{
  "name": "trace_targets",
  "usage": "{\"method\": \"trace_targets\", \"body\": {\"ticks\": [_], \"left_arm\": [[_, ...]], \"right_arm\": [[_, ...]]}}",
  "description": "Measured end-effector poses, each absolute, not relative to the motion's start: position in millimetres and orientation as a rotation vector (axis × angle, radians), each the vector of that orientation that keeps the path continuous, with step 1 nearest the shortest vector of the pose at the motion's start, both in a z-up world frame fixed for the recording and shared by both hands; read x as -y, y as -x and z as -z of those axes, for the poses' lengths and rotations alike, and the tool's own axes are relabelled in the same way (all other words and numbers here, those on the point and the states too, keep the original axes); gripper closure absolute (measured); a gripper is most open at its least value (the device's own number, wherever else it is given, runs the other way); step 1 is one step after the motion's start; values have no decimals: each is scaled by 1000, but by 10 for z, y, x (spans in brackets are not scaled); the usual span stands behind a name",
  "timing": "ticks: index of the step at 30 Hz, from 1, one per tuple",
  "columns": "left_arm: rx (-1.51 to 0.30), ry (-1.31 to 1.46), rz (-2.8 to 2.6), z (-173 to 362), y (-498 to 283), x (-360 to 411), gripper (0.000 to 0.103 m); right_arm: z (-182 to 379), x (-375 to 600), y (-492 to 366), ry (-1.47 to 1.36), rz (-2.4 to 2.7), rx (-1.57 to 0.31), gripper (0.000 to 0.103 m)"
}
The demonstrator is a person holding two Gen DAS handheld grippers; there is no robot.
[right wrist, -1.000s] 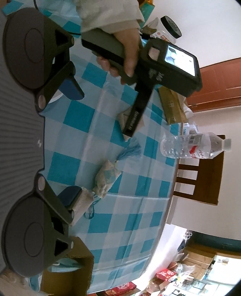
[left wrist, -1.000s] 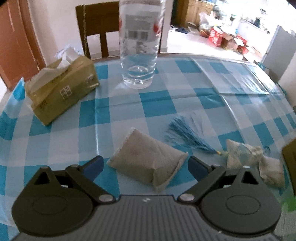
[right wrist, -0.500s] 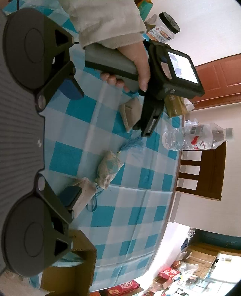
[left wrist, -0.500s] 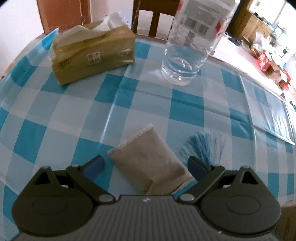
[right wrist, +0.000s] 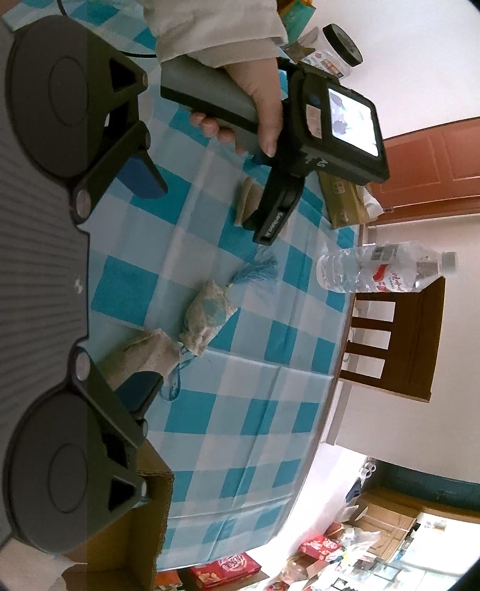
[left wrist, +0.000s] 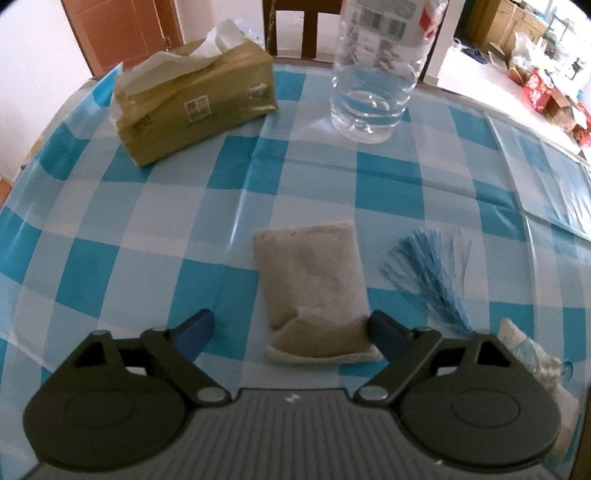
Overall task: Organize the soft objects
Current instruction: 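Lower the left tool onto the beige sachet and close on it, then grasp the blue tasseled sachet with the right tool while the left tool holds the beige sachet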
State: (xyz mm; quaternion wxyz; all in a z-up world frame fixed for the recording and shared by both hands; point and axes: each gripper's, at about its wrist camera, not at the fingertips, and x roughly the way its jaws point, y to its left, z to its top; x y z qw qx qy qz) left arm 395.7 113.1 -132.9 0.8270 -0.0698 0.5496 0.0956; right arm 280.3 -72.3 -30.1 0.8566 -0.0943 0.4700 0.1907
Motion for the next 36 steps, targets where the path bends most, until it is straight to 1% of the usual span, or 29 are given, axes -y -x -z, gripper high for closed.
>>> {"method": "trace_targets", "body": {"ticks": [2, 3, 4, 5, 6, 7, 8, 10, 11, 15, 17, 18, 22, 26, 29, 30, 31, 33, 36], "left_arm": [[-1166, 149, -215, 1320, -3973, -1092, 22], [-1170, 144, -217, 1326, -3988, -1061, 27], [-1166, 134, -219, 1332, -4000, -1036, 36], [-1159, 128, -216, 1330, -4004, -1012, 40], [-1154, 127, -210, 1322, -4006, -996, 49], [-1149, 128, -205, 1314, -4009, -990, 55], [-1143, 125, -200, 1302, -4004, -982, 57], [-1135, 111, -182, 1287, -3994, -965, 66], [-1131, 99, -172, 1281, -3982, -959, 66], [-1132, 73, -125, 1265, -3899, -942, 68], [-1139, 61, -94, 1247, -3854, -936, 68], [-1142, 56, -78, 1239, -3832, -932, 68], [-1156, 38, -13, 1214, -3764, -901, 68], [-1168, 40, 23, 1190, -3726, -885, 69], [-1169, 44, 38, 1195, -3700, -888, 69], [-1169, 43, 41, 1196, -3695, -888, 69], [-1169, 46, 44, 1195, -3691, -891, 69], [-1170, 50, 52, 1196, -3682, -898, 69], [-1170, 44, 62, 1199, -3676, -899, 69]], "right_arm": [[316, 729, -2838, 200, -410, -995, 2], [319, 733, -2851, 202, -415, -997, 2], [323, 741, -2873, 206, -422, -1003, 2], [324, 747, -2890, 213, -427, -1006, 2], [323, 757, -2909, 221, -432, -1005, 2], [321, 771, -2936, 231, -443, -1005, 2], [321, 785, -2964, 239, -452, -1006, 2], [335, 817, -3043, 253, -469, -1012, 2], [348, 831, -3086, 258, -477, -1017, 3], [475, 865, -3319, 276, -502, -1051, 15], [581, 855, -3452, 299, -518, -1062, 16], [633, 841, -3511, 308, -526, -1069, 19], [867, 698, -3747, 400, -589, -1097, 20], [1070, 556, -3911, 486, -645, -1119, 23], [1196, 490, -3992, 529, -673, -1138, 31], [1230, 480, -4010, 535, -681, -1147, 37], [1262, 471, -4020, 538, -688, -1152, 41], [1304, 468, -4032, 540, -694, -1156, 44], [1298, 495, -4057, 507, -704, -1155, 52]]}}
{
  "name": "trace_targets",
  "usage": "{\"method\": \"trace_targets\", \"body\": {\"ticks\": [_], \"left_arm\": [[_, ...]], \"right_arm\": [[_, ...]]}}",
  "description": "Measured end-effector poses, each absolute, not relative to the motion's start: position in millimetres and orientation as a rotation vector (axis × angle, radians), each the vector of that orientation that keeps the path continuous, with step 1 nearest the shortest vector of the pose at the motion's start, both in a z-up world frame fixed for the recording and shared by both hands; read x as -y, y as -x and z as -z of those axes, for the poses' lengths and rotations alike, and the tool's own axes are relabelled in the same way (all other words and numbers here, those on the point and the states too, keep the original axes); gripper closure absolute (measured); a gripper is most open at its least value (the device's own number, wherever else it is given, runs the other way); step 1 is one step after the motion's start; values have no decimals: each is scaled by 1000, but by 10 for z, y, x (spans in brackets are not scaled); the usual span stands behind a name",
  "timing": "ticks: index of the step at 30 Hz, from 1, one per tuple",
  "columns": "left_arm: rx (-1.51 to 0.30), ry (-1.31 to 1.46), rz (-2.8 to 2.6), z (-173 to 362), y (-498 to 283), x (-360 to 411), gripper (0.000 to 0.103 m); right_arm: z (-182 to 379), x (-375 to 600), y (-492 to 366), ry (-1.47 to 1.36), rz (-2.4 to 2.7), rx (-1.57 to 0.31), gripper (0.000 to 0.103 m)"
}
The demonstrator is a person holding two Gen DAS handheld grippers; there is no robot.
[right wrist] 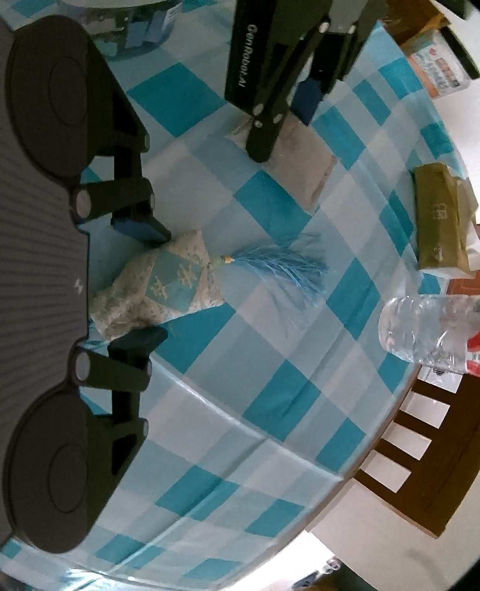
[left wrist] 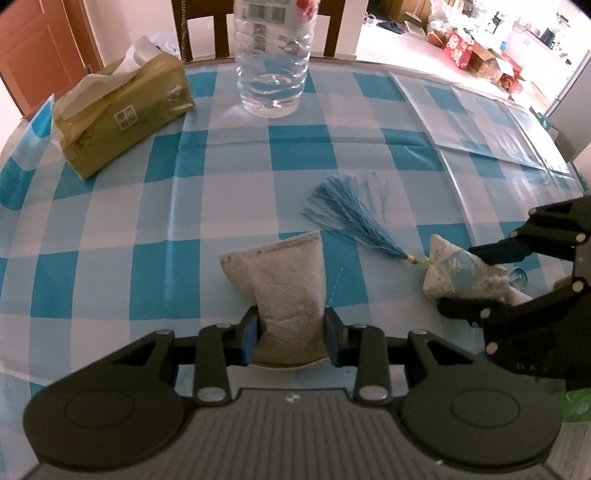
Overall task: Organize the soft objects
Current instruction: 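Grasp the blue tasseled sachet with the right tool while the left tool holds the beige sachet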
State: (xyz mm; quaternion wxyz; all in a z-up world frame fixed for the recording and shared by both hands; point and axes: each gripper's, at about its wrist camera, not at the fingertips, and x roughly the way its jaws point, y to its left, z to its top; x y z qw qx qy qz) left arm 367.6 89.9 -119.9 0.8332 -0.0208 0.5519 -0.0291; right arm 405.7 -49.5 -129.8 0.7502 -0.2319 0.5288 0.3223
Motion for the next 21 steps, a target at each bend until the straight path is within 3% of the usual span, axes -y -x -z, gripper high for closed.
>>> {"method": "trace_targets", "body": {"ticks": [4, 7, 12, 21], "left_arm": [[-1168, 47, 67, 1196, -3671, -909, 70], [-1166, 37, 73, 1195, -3668, -899, 73], [-1169, 45, 106, 1156, -3628, -890, 79], [-1133, 26, 186, 945, -3400, -855, 80]], "right_arm": [[1284, 495, -4042, 497, -706, -1143, 66], [1270, 478, -4025, 490, -708, -1143, 71], [1130, 476, -3945, 450, -712, -1132, 71], [823, 526, -3663, 382, -694, -1121, 71]]}}
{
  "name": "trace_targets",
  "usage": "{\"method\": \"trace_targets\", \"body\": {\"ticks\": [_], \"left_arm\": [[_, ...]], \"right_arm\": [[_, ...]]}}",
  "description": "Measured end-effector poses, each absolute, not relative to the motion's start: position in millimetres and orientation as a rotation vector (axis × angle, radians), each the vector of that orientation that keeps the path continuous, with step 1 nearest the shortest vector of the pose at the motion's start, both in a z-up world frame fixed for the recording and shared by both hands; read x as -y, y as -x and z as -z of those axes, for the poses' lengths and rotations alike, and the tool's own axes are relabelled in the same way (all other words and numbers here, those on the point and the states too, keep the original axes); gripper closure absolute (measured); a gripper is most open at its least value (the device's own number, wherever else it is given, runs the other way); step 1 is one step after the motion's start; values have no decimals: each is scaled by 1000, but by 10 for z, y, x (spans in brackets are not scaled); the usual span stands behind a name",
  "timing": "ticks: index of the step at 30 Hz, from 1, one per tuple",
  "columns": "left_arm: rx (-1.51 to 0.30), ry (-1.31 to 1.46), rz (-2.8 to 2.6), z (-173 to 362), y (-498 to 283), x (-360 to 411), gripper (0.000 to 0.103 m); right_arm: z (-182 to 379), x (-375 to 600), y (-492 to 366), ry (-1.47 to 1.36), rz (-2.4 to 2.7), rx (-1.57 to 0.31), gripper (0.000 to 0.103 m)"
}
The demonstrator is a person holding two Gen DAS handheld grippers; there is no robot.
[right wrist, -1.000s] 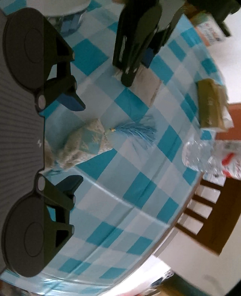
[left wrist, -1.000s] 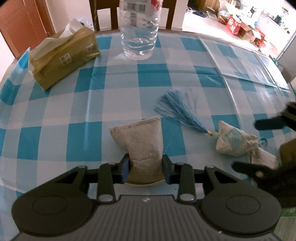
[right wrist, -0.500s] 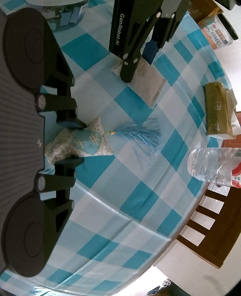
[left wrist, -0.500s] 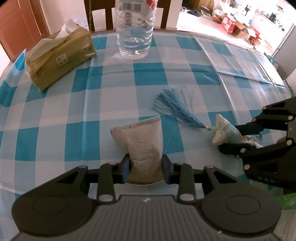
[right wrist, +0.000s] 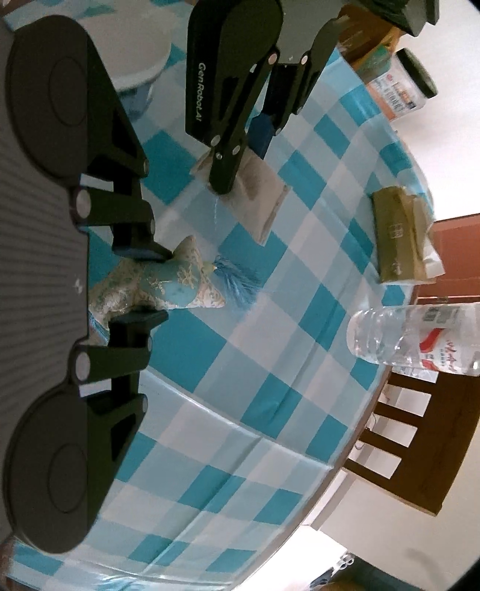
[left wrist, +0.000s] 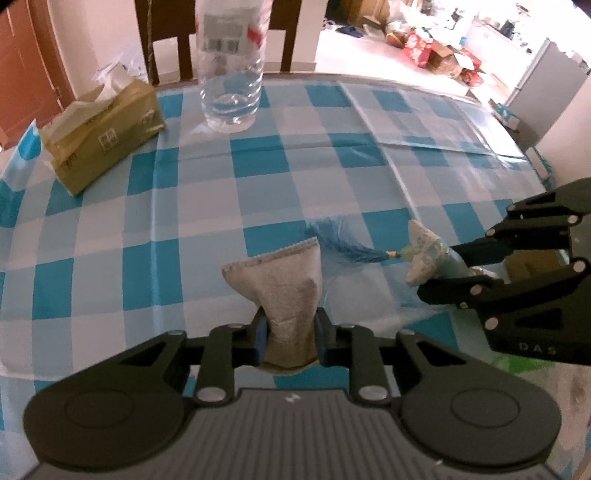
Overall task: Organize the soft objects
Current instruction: 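Carry both sachets over the box and open the left tool to drop its sachet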
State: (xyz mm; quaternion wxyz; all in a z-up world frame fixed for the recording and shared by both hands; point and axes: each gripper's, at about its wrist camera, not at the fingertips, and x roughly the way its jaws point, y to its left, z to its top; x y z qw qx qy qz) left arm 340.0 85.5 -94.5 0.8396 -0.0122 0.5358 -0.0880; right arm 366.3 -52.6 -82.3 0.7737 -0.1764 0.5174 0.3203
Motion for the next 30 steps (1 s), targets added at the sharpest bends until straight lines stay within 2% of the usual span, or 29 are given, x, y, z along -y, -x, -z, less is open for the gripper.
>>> {"method": "trace_targets", "body": {"ticks": [19, 30], "left_arm": [[-1088, -85, 354, 203, -2390, -714, 80], [-1134, -160, 512, 124, -1666, -163, 80]], "right_arm": [[23, 882, -2535, 146, -684, -1109, 71], [-36, 1451, -1703, 106, -615, -1132, 71]]}}
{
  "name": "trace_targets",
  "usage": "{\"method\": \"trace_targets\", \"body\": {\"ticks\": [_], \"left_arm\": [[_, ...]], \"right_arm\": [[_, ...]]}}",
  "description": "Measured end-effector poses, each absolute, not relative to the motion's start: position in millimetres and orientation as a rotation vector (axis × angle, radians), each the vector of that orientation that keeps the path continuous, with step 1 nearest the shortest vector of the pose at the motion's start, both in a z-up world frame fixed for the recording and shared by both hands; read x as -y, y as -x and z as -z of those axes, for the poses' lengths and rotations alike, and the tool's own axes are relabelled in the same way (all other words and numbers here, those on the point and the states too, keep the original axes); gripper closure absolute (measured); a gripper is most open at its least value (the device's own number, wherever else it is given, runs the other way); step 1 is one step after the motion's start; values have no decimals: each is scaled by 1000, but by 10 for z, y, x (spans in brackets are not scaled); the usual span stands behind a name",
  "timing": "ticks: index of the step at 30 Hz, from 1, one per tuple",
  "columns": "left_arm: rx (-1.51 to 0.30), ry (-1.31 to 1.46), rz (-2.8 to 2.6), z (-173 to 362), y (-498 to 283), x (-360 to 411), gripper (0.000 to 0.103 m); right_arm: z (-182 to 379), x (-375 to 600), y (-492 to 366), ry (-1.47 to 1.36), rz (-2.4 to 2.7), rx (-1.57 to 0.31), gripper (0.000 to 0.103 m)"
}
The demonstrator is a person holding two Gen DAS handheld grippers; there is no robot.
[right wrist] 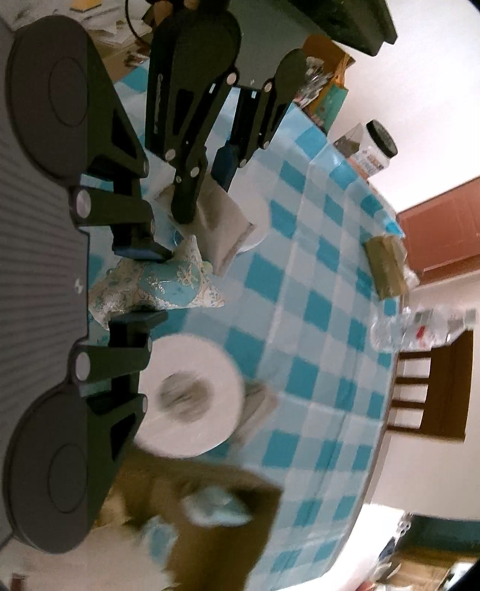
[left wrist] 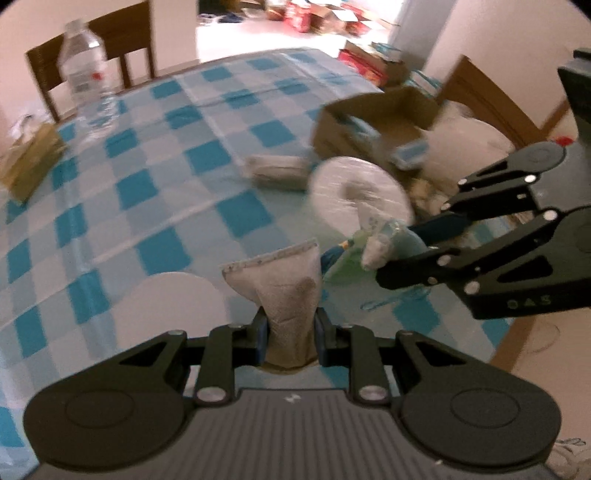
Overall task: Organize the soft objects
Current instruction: 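Carry both sachets over the box and open the left tool to drop its sachet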
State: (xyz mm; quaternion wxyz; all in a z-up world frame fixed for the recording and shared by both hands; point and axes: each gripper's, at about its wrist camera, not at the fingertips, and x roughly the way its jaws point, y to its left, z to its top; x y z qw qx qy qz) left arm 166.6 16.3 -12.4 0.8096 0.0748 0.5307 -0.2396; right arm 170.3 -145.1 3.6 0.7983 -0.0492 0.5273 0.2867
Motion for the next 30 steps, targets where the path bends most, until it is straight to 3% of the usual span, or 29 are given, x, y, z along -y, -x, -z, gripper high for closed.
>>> {"method": "trace_targets", "body": {"ticks": [13, 25, 26, 28, 30], "left_arm": [[-1083, -200, 721, -2, -1477, 1044, 80], [-1050, -187, 665, 99, -2155, 2110, 79], [-1050, -187, 652, 124, -2221, 2164, 77], [-1050, -171, 611, 176, -2349, 2246, 44], [-1034, -154, 576, 221, -2437, 2296, 31]], "right_arm": [[-177, 2674, -1350, 42, -309, -1053, 71], [-288, 3453, -1361, -40, -222, -971, 71], [-305, 3490, -1376, -41, -219, -965, 71], [-347, 3566, -1433, -46, -217, -949, 71], [-387, 3619, -1496, -45, -219, -935, 71]]}}
